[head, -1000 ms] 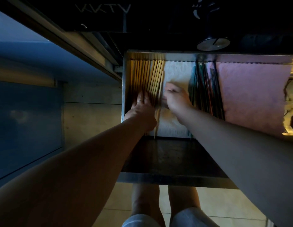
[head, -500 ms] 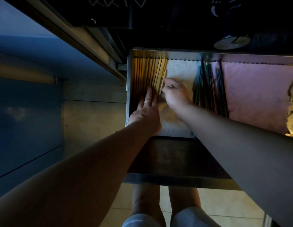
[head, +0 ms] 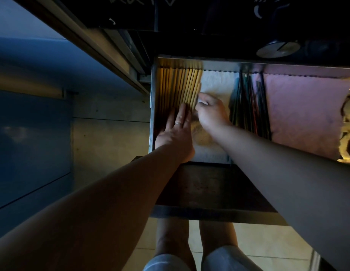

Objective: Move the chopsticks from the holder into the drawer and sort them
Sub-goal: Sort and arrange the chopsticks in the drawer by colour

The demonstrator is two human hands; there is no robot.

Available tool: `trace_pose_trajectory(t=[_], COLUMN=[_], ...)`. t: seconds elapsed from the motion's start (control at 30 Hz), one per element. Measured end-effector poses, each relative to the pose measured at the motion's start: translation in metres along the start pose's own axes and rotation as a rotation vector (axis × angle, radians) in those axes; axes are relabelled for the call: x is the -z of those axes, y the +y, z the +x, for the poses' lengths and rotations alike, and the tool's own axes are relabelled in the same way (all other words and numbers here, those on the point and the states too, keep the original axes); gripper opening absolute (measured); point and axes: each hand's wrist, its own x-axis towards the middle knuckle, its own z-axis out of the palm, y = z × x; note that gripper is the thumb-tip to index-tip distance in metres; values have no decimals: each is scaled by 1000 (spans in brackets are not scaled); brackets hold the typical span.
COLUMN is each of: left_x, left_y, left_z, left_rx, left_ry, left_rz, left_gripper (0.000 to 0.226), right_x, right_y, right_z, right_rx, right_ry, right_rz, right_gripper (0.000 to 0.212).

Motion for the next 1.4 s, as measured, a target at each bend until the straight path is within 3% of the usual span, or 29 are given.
trace_pose_trajectory(t=[0.37,0.7,0.93,1.1,1.4], left_x=[1,8,10,0,-27], left_y=[1,41,99,133,163], left_z=[0,-5,-2,7,31], left_rx=[103,-61,-116,-51,194], left_ry=[-14,89,127,162,259], left_rz=[-37,67,-102,-294,-502], left_gripper=[97,83,55,31,31], right_x=[9,76,129,154,173], right_y=[12,41,86,109,123], right_z=[3,2,14,16,22], right_rx=[17,88,129,120,176], right_ry=[-50,-14,-2,-59,-13], right_rz=[17,-117,-197,-209,-262], right_gripper=[44,40,39,42,43])
